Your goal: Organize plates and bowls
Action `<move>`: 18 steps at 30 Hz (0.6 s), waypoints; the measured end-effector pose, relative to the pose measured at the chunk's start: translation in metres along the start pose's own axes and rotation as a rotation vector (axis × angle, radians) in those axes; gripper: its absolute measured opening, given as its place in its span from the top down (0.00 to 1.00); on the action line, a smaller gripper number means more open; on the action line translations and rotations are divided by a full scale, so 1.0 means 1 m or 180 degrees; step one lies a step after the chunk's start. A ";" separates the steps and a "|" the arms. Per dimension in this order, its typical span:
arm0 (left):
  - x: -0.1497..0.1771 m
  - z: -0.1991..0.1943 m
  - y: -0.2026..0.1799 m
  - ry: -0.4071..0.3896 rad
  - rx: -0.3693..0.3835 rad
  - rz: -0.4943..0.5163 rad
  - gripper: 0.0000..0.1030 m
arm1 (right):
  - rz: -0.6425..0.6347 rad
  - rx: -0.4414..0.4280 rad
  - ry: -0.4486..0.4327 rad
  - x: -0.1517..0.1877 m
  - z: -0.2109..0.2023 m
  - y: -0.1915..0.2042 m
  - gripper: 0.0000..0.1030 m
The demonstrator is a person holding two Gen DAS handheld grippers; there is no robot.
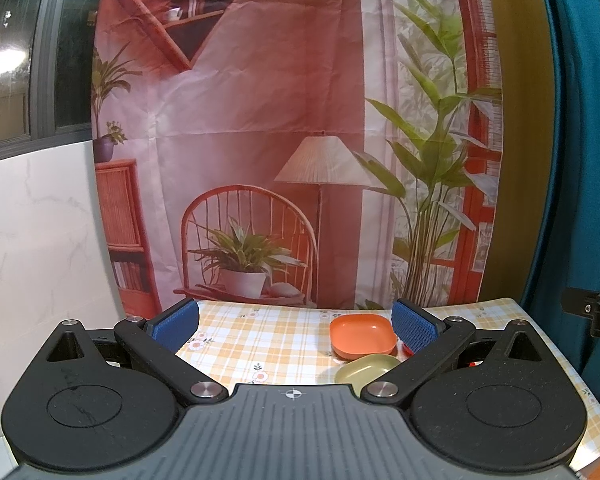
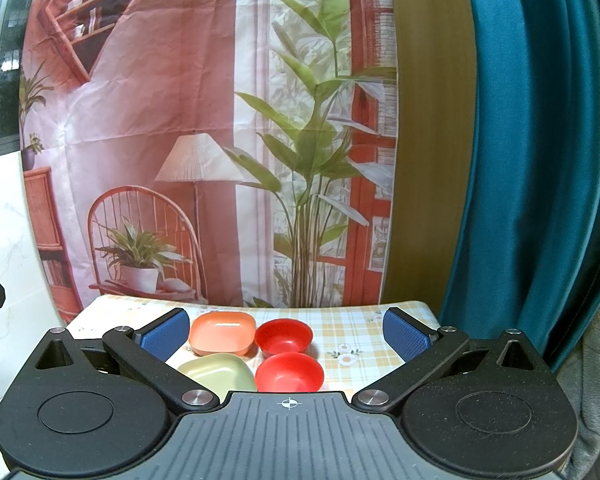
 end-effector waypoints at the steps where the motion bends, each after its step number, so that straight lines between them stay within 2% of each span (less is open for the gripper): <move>1: 0.000 0.000 0.000 -0.0001 0.0000 0.0000 0.00 | -0.0001 -0.0004 0.0000 0.003 0.001 -0.001 0.00; 3: 0.000 0.000 0.000 0.0002 0.0000 -0.0003 0.00 | 0.0002 -0.0018 0.0002 -0.008 -0.004 0.005 0.00; 11: 0.002 0.001 -0.002 -0.0002 0.0017 0.0019 0.00 | -0.0002 -0.0011 -0.0008 -0.005 -0.002 0.004 0.00; 18: 0.007 0.006 -0.005 -0.0127 -0.0015 0.0080 0.00 | 0.0107 -0.0197 -0.0063 -0.002 0.007 -0.002 0.00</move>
Point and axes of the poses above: each gripper's, at about its wrist camera, not at the fingertips, and z roughly the way its jaws point, y to its left, x to its underside, the point moved 6 cm from there along z, roughly the way its jaws point, and after that the axes turned 14 degrees about y, right-handed, at the moved point
